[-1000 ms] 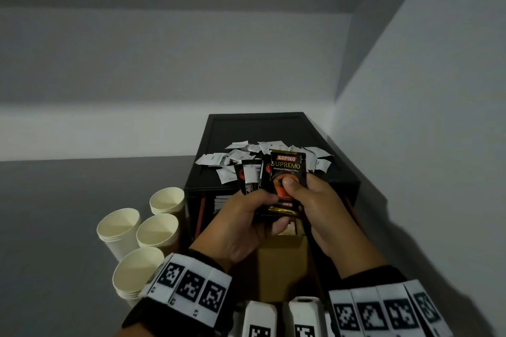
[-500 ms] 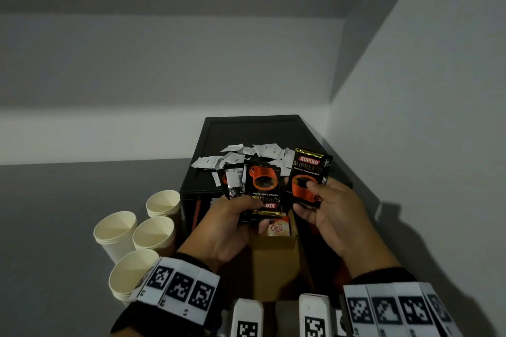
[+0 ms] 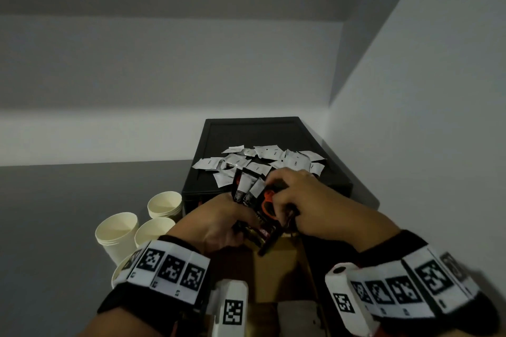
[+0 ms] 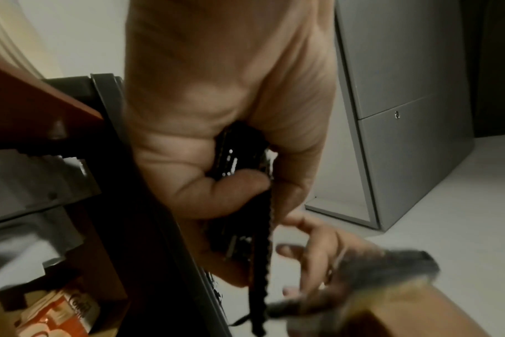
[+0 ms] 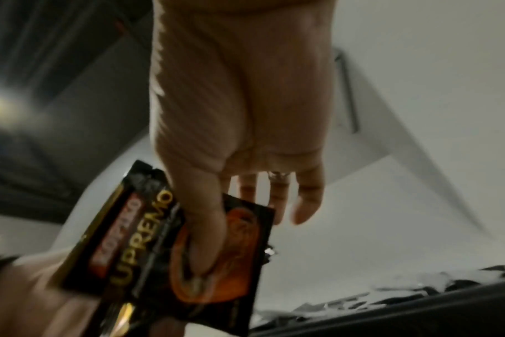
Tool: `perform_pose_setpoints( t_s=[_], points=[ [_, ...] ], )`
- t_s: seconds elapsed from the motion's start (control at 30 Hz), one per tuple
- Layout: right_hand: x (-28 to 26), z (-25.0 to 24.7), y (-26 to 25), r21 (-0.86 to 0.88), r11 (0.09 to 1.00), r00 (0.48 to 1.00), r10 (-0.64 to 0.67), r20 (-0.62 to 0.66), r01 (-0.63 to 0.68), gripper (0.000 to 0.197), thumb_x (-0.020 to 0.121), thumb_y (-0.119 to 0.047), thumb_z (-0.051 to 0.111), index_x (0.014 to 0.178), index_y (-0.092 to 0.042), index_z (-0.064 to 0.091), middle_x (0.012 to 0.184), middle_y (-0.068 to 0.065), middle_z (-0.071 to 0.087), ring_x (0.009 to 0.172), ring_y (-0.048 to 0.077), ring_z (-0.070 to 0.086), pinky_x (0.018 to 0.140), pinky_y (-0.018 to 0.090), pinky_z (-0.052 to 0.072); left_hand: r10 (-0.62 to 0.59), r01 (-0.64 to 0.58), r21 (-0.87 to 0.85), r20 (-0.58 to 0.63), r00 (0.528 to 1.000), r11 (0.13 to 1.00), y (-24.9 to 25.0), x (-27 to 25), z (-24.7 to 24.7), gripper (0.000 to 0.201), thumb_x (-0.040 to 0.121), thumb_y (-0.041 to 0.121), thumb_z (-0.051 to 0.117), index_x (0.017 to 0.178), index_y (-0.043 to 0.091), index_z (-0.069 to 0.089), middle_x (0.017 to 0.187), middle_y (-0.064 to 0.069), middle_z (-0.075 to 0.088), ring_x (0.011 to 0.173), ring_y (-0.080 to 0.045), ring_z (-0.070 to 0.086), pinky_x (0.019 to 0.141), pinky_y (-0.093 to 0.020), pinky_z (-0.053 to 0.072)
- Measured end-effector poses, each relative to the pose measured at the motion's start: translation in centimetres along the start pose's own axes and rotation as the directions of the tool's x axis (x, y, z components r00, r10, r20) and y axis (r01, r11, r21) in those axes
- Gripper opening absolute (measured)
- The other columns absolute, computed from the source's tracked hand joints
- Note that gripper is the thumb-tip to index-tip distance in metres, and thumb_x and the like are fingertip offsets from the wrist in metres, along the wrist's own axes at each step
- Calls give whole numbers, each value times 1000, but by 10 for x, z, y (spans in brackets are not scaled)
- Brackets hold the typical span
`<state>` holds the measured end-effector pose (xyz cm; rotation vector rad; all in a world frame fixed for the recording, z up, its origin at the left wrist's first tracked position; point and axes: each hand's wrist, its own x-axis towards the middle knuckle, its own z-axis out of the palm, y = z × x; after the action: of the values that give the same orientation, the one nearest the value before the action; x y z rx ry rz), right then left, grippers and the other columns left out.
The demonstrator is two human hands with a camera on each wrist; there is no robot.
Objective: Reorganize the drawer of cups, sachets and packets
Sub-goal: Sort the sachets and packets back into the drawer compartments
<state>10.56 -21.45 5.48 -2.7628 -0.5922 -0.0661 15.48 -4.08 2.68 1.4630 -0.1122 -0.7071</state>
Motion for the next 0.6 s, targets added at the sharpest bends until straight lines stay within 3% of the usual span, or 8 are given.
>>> perform_pose_setpoints(
  t_s=[0.07, 0.13, 0.27, 0.33, 0.4, 0.47, 0.53, 0.6],
  points=[
    [5, 7, -7, -81, 995, 998, -54, -32, 52, 27, 78, 1, 61, 70, -25, 60, 139, -18, 28, 121, 6, 25, 92, 20, 31, -60, 59, 25, 18, 998, 998, 0, -2, -2, 22, 81, -15, 50, 75, 3, 61, 71, -13, 63, 57, -19, 60, 43, -19, 41],
    [7, 14, -11, -122, 989, 992, -96, -81, 86, 24, 78, 2, 60, 71, -21, 60, 138, -16, 30, 118, 7, 29, 88, 21, 35, -107, 107, -2, 38, 994, 994, 1, -5, -6, 17, 84, -9, 50, 75, 2, 60, 67, -11, 62, 49, -15, 57, 38, -15, 35],
    [9, 23, -15, -149, 983, 986, -122, -114, 104, 27, 78, 0, 58, 68, -24, 53, 116, -12, 37, 111, 9, 31, 85, 29, 44, -136, 137, -22, 42, 990, 990, -1, -9, -14, 16, 88, -3, 49, 78, 4, 59, 68, -10, 62, 49, -14, 58, 38, -15, 36],
    [11, 24, -19, -155, 984, 988, -110, -109, 93, 28, 78, 0, 57, 68, -25, 49, 103, -12, 34, 102, 8, 31, 80, 25, 42, -147, 148, -18, 43, 988, 989, -1, -11, -15, 12, 88, 2, 51, 80, 6, 59, 70, -9, 62, 52, -14, 59, 38, -15, 37],
    [13, 23, -21, -123, 990, 990, -82, -116, 68, 29, 78, 1, 57, 68, -25, 49, 97, -12, 33, 94, 6, 34, 74, 21, 41, -159, 161, -47, 35, 987, 986, -1, -12, -16, 8, 87, 15, 56, 85, 9, 60, 74, -8, 64, 61, -16, 60, 38, -15, 39],
    [14, 23, -21, -61, 997, 991, -55, -123, 48, 33, 78, 2, 58, 64, -26, 47, 98, -13, 38, 94, 6, 40, 78, 20, 43, -166, 168, -102, 25, 986, 980, -1, -14, -19, 19, 79, 27, 59, 90, 12, 60, 78, -9, 65, 71, -20, 60, 38, -16, 41],
    [13, 24, -22, 17, 1000, 994, -7, -111, 9, 40, 78, 3, 59, 62, -31, 44, 93, -16, 45, 94, 5, 48, 83, 21, 46, -161, 162, -167, 17, 987, 973, -2, -13, -25, 29, 74, 29, 60, 97, 11, 59, 83, -12, 65, 73, -23, 62, 37, -16, 42],
    [8, 25, -20, 130, 990, 989, 68, -132, -51, 40, 79, 2, 61, 67, -34, 46, 87, -15, 53, 89, 3, 55, 82, 24, 50, -117, 113, -241, -2, 993, 964, -4, -14, -30, 23, 82, 24, 57, 100, 9, 57, 82, -14, 66, 64, -22, 65, 37, -15, 41]
  ],
)
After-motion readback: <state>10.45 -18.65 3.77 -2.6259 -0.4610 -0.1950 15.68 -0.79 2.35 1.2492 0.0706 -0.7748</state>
